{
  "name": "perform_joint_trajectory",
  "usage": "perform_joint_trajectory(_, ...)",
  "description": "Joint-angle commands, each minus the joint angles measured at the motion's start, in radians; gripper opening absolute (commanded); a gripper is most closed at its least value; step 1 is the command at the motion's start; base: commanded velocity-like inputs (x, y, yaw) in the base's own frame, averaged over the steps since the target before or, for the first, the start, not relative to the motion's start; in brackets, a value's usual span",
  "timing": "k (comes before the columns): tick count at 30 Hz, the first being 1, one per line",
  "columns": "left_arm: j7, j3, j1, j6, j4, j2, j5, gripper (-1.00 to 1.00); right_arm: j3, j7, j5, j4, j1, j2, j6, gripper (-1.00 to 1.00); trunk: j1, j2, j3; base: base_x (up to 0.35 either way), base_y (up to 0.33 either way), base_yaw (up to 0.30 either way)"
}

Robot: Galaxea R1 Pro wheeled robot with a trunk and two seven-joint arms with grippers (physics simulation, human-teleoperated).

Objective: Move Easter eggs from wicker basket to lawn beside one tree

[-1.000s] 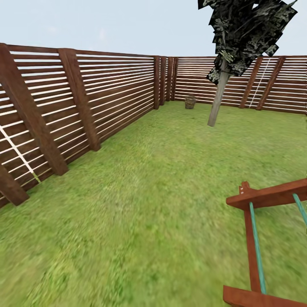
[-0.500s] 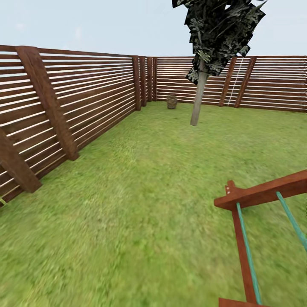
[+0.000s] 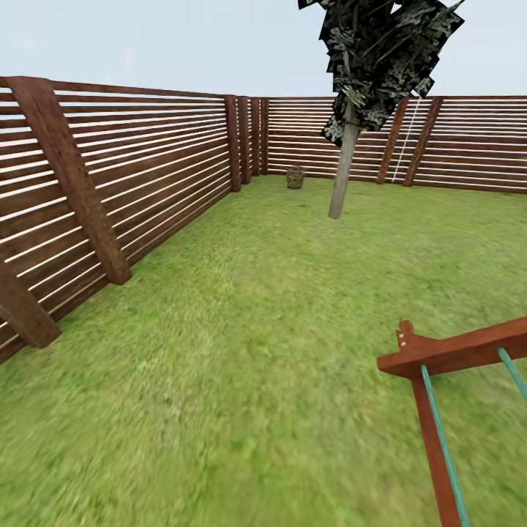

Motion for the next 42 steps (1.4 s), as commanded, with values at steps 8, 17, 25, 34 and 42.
perform_joint_trajectory(8,0.003,0.008,0.0,0.004,-0.001,0.0,-0.002,1.0,0.003,-0.007,0.003,0.003,-0.002,0.0,-0.01,1.0,0.001,0.0,-0.001,0.331,0.103,0.0)
perform_joint_trajectory(17,0.003,0.008,0.0,0.003,-0.002,0.0,-0.002,1.0,0.002,-0.007,0.002,-0.001,-0.002,-0.001,-0.01,1.0,0.001,0.0,-0.001,0.331,0.103,0.0)
perform_joint_trajectory(25,0.003,0.008,0.0,0.003,-0.004,0.0,-0.002,1.0,0.001,-0.008,0.002,-0.001,-0.002,-0.007,-0.014,1.0,0.001,0.0,-0.001,0.33,0.094,0.0)
perform_joint_trajectory(34,0.003,0.008,0.0,0.004,-0.006,-0.002,-0.002,1.0,0.001,-0.008,0.002,-0.001,-0.002,-0.008,-0.015,1.0,0.001,0.0,-0.001,0.332,0.01,0.0)
perform_joint_trajectory(42,0.004,0.007,0.0,0.004,-0.008,-0.002,-0.003,1.0,0.001,-0.008,0.002,-0.001,-0.002,-0.008,-0.015,1.0,0.001,0.0,-0.001,0.338,0.0,0.0)
